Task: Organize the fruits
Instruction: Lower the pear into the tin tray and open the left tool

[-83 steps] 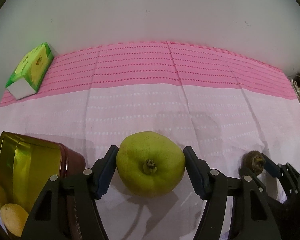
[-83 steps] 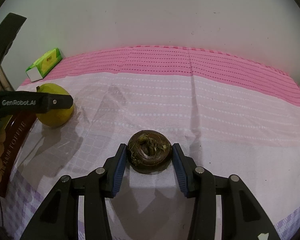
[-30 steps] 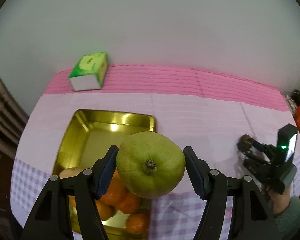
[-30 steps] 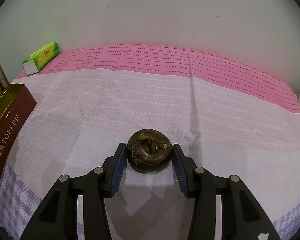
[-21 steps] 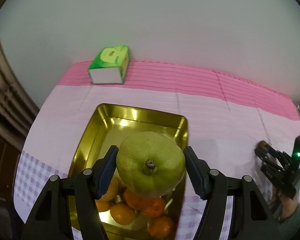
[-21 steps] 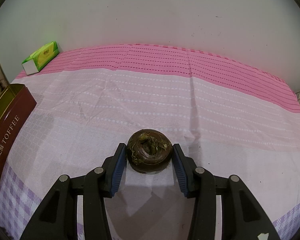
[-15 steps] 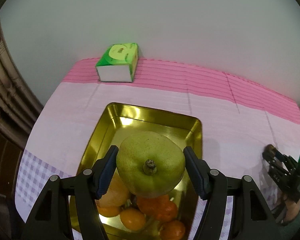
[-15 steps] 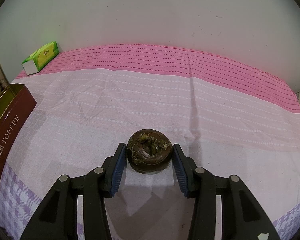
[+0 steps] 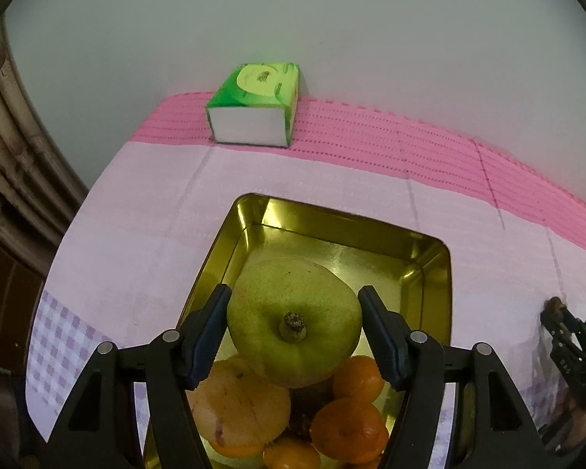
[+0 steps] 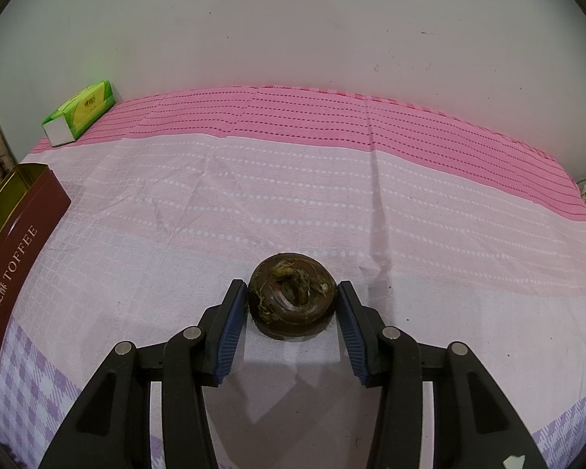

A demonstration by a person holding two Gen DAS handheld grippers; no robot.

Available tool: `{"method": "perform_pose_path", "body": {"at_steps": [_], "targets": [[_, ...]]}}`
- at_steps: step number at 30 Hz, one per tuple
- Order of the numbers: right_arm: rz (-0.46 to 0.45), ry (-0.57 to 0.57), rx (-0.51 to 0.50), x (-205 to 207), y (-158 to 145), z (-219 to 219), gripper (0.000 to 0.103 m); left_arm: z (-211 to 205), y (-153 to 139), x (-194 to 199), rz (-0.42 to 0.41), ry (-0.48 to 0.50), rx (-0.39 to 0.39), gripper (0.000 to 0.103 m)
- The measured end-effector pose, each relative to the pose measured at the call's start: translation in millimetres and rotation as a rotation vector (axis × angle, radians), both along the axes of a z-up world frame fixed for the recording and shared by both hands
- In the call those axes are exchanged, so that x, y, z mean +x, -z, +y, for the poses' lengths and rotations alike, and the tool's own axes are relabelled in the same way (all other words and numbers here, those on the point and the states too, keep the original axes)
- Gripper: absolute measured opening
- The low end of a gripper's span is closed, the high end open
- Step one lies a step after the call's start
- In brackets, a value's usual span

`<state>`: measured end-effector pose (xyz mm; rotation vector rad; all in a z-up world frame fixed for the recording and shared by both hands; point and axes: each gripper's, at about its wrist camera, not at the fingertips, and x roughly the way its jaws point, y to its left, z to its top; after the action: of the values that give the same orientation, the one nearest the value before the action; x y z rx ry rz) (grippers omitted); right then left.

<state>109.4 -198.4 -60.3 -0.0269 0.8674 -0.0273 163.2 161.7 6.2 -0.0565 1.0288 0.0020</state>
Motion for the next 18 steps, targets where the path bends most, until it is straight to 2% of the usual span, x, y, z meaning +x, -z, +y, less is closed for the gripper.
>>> {"method": "perform_pose_path", "body": {"at_steps": [8,18], "targets": [[0.001,-0.002,-0.001,1.2,0.2,-0.1,0.045,0.8,14.6,0.7,0.028,-0.006,-0.007,0.066],[0.001,-0.002,-0.002,0.9,0.6,-0.2,0.045,-0.5,17.3,3.9,0.038,0.005,-0.004,0.066]]}}
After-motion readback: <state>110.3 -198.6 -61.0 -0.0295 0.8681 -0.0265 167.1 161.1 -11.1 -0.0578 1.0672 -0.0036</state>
